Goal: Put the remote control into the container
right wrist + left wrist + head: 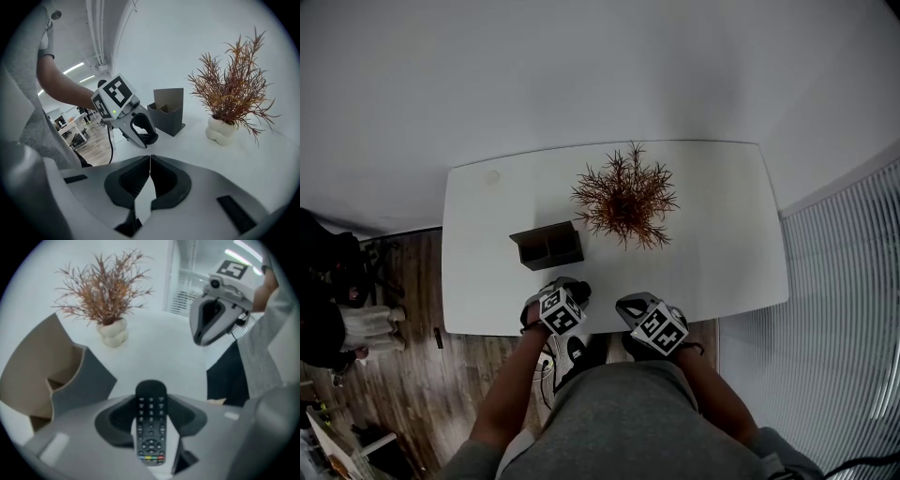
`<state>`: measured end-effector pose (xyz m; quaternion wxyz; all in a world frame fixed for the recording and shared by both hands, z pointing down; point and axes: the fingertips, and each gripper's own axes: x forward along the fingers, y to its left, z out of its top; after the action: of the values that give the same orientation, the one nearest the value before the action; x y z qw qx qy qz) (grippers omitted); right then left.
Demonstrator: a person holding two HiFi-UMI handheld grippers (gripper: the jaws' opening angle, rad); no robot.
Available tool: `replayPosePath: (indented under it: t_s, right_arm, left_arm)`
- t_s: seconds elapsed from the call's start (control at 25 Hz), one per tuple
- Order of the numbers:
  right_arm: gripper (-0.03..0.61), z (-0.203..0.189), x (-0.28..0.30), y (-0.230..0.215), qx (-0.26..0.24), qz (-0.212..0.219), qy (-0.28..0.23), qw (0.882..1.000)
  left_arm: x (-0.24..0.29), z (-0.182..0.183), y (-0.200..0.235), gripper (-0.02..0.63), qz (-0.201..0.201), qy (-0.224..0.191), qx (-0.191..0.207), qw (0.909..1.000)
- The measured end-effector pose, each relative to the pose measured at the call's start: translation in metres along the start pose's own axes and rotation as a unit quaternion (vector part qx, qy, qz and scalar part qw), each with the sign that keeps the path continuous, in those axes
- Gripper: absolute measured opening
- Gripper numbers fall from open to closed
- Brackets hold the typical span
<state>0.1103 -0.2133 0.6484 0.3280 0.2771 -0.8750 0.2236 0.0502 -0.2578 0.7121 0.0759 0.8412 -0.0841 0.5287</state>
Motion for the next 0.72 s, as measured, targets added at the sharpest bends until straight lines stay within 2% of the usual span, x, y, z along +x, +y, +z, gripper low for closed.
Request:
replayPosePath:
  t_s: [0.2, 0.4, 0.52, 0.72]
  right_arm:
    - [0.018, 0.008, 0.007, 0.003, -0.016, 0.004, 0.002, 1.0]
    - [0.018, 0.018, 0.014, 0.011, -0.027, 0.014, 0.006, 1.0]
    - [0.018, 0.023, 0.021, 0.016, -0.039, 0.018, 0.007, 0.999]
    - [0.018, 0.029, 0.027, 0.028, -0.05, 0.027, 0.007, 0.998]
  left_arm:
    - [-0.022, 0.005, 0.011, 0.199, 0.03, -0.05, -0.036, 0.9977]
    - [-0.052, 0.007, 0.025, 0.199, 0.079, -0.108, -0.079, 0.9878]
    - [-0.073, 0.007, 0.034, 0.199, 0.103, -0.15, -0.116, 0.9765]
    - [-0.116, 0.005, 0.051, 0.2, 0.145, -0.222, -0.18, 0.9472]
